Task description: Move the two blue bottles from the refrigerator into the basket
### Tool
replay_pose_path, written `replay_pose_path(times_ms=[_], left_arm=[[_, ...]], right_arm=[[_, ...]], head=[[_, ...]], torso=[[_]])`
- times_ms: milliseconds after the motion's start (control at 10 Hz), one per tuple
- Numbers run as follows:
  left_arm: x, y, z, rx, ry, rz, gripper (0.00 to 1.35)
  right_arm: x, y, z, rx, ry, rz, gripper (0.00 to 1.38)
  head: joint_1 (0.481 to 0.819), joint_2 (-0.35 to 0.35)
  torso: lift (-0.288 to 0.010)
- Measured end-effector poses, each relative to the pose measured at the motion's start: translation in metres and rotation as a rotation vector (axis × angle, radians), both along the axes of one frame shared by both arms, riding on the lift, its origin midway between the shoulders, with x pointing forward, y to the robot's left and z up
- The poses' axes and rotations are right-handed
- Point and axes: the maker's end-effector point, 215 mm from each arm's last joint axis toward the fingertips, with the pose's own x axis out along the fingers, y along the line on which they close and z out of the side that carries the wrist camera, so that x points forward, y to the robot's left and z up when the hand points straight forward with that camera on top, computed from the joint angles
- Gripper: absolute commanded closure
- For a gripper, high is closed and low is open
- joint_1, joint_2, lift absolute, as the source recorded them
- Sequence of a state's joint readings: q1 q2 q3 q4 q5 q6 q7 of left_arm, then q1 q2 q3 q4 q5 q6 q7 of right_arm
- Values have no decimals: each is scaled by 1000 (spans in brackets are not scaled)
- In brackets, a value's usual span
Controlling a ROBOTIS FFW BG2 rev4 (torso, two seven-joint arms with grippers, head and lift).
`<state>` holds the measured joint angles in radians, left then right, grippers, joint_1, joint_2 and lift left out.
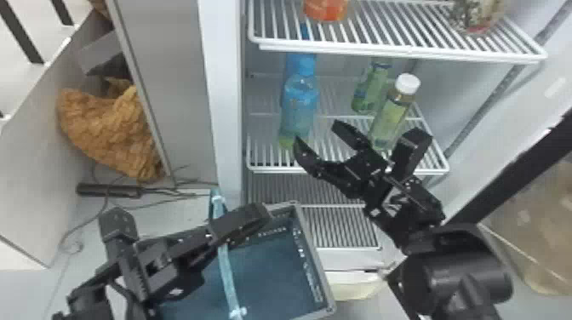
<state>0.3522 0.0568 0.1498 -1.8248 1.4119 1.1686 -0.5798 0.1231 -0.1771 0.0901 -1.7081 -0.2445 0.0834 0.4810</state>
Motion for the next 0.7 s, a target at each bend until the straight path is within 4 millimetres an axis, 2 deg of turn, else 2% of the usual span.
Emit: replay_pose_path(times_ms=[500, 700], left_arm=[[0, -1, 1, -1, -2, -2, 1197], [0, -1, 0, 0, -1, -2, 1199]], right_arm=[[28, 19, 5, -39, -10, 10, 119], [37, 22, 1, -57, 3, 8, 137]], head=[[695, -91], [695, -88]], torso=[[-220], [-220]])
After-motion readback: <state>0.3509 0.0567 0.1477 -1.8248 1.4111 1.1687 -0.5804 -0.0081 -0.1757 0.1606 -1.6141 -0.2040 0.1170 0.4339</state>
